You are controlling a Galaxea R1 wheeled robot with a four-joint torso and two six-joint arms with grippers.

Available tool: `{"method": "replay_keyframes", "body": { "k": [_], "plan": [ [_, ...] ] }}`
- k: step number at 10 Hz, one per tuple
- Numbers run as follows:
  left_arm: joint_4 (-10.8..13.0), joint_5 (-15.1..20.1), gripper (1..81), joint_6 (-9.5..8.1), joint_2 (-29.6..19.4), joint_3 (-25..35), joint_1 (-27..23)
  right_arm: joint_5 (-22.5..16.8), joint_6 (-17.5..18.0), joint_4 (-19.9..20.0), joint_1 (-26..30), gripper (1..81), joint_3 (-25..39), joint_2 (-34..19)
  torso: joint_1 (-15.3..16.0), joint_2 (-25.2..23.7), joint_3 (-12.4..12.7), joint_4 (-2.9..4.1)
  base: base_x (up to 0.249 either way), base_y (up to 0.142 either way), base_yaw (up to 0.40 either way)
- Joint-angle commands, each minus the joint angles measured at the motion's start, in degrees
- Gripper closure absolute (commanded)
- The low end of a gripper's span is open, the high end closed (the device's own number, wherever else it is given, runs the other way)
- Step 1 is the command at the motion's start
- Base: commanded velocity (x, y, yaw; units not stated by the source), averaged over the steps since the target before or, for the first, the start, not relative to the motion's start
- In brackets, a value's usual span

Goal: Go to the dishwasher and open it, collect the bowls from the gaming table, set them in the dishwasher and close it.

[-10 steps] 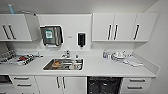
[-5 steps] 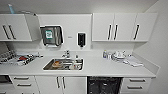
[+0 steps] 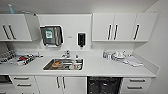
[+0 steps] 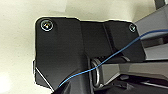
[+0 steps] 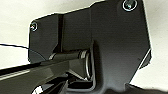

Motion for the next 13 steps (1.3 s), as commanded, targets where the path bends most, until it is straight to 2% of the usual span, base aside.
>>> {"method": "replay_keyframes", "body": {
  "k": [1,6,13],
  "plan": [
    [0.7,2.6,1.0,0.23,-0.6,0.2,-2.6,-3.0,-0.1,-0.8,3.3,1.0,0.3,0.5,0.0,0.0,0.0,0.00,0.000,0.000,0.000],
    [0.0,2.5,1.0,0.23,-0.9,0.2,-2.6,-3.0,0.0,-0.8,3.0,1.0,0.3,0.5,0.0,0.0,0.0,0.00,0.000,0.000,0.072],
    [-0.1,2.4,1.0,0.23,-1.1,0.2,-2.6,-3.0,-0.1,-0.8,2.8,1.0,0.3,0.5,0.0,0.0,0.0,0.00,0.000,0.000,0.282]
  ]
}}
